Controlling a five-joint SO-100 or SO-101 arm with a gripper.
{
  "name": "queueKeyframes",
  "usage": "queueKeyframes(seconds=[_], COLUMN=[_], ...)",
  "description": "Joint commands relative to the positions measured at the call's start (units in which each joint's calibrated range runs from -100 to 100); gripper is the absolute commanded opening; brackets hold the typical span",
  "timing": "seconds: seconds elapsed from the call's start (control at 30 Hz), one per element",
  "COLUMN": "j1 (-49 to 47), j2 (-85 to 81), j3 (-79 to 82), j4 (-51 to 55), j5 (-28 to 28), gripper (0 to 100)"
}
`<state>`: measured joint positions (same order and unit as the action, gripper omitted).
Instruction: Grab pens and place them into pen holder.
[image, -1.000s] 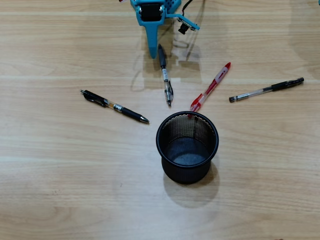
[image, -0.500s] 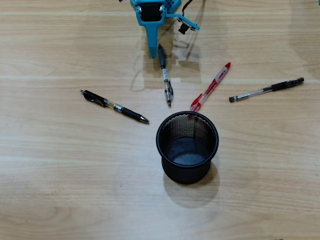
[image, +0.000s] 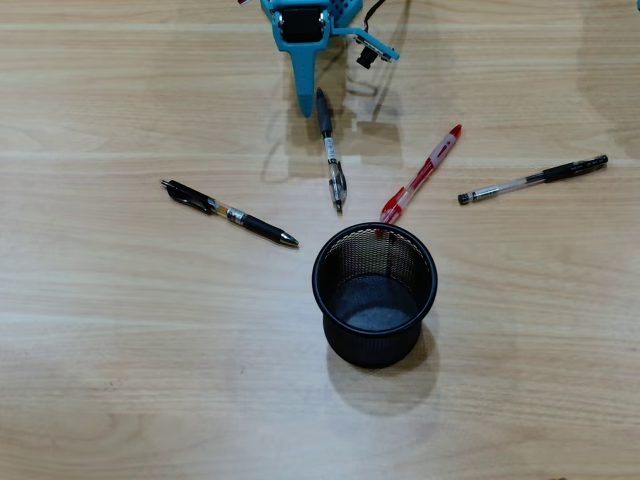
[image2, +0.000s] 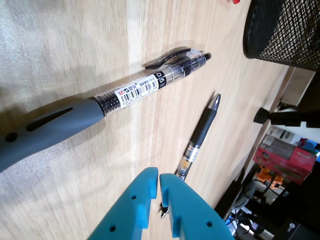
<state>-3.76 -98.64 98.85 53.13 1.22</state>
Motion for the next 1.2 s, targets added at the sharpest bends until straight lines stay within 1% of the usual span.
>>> queueKeyframes(seconds=[0.0, 0.4, 0.67, 0.77, 0.93, 1.17], j1=[-0.4, 0.4, 0.9, 2.5, 2.6, 2.8], j2=[-0.8, -0.4, 2.6, 10.1, 25.0, 33.5], j3=[0.4, -0.4, -18.4, -27.4, -40.7, -48.6], j4=[-1.1, -1.9, -1.8, -1.7, -1.0, -1.0], j5=[0.1, -0.2, -0.2, -0.2, -0.2, -0.7], gripper=[2, 2, 2, 2, 2, 2])
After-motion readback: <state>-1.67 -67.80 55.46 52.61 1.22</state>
